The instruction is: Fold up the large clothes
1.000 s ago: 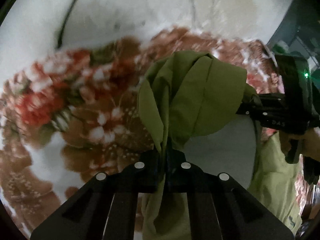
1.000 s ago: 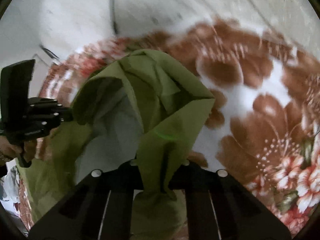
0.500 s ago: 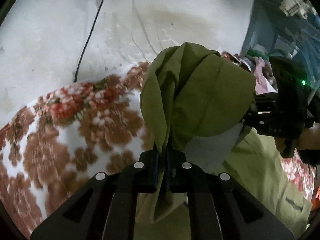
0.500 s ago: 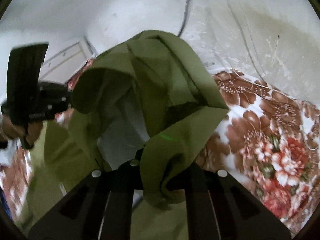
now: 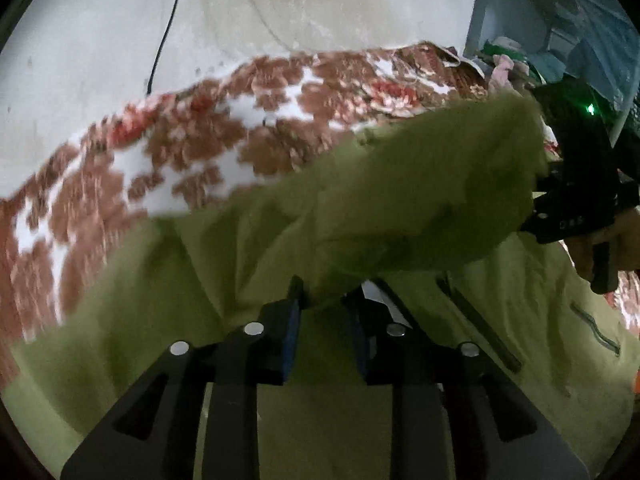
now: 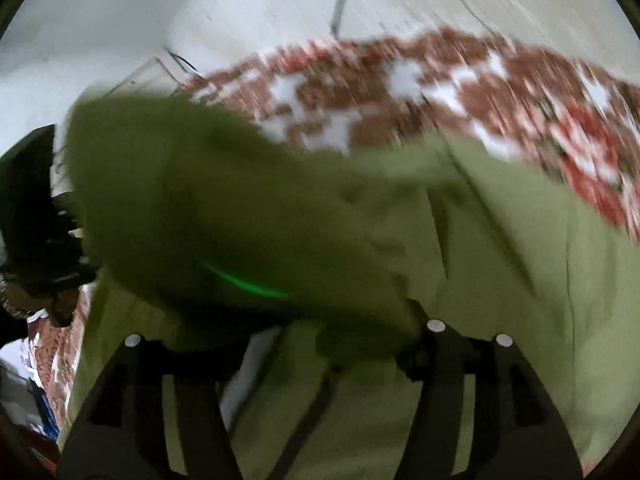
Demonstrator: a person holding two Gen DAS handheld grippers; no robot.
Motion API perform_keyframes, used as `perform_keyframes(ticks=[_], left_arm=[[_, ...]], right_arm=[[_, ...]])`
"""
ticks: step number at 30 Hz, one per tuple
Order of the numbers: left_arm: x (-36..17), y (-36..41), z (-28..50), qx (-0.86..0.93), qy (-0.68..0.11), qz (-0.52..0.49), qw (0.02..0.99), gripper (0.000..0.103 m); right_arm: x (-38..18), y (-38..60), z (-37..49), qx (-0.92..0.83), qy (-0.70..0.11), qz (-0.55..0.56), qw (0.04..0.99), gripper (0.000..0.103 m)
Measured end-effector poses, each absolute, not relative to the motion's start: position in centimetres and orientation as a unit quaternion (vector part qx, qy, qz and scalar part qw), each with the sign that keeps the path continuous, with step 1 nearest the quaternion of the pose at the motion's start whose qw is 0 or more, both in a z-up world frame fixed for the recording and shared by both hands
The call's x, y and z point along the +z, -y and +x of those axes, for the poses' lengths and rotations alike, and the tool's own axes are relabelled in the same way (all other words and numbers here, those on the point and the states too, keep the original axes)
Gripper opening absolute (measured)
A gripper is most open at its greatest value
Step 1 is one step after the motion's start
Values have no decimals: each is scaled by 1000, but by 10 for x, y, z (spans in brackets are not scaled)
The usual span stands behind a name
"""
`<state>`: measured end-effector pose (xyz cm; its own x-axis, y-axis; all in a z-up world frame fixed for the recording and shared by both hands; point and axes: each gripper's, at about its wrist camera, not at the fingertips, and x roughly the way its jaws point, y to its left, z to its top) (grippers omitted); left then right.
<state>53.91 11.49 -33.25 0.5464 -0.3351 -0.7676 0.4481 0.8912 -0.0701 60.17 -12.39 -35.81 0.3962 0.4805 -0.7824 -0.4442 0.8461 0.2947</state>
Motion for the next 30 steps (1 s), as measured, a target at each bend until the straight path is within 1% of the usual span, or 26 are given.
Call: perform_keyframes(ticks=[2,3,4,8,12,15,19,25,30], left_arm=[[-341,-119,526,-219,-433,57,873,31],[-346,-123,518,-216,-442,47,869,34],[-350,-126,509,-213,-449,40,867,36],[-360,-143,481,-192,-471,23,861,42],[-349,-167,480,-171,-474,0,864,47],[-340,-176,494,-161,-473,3,866,48],[-339,-184,540,-162,-475,-7,865,48],[-361,-196,602,-156,-485,-52,859,48],[-385,-197,643,-153,-495,-60,853,48]], right_arm=[[-362,137,589,265,-487,38,831,66],[-365,143,582,263,-493,49,828,71],[-368,153,574,258,-503,68,822,73],[-371,178,544,244,-525,63,813,73],[-357,199,539,224,-518,54,824,75],[-347,203,565,218,-505,55,834,76],[-347,186,614,233,-500,57,832,76],[-366,130,692,261,-500,-3,826,76],[-384,104,730,267,-509,-28,818,76]])
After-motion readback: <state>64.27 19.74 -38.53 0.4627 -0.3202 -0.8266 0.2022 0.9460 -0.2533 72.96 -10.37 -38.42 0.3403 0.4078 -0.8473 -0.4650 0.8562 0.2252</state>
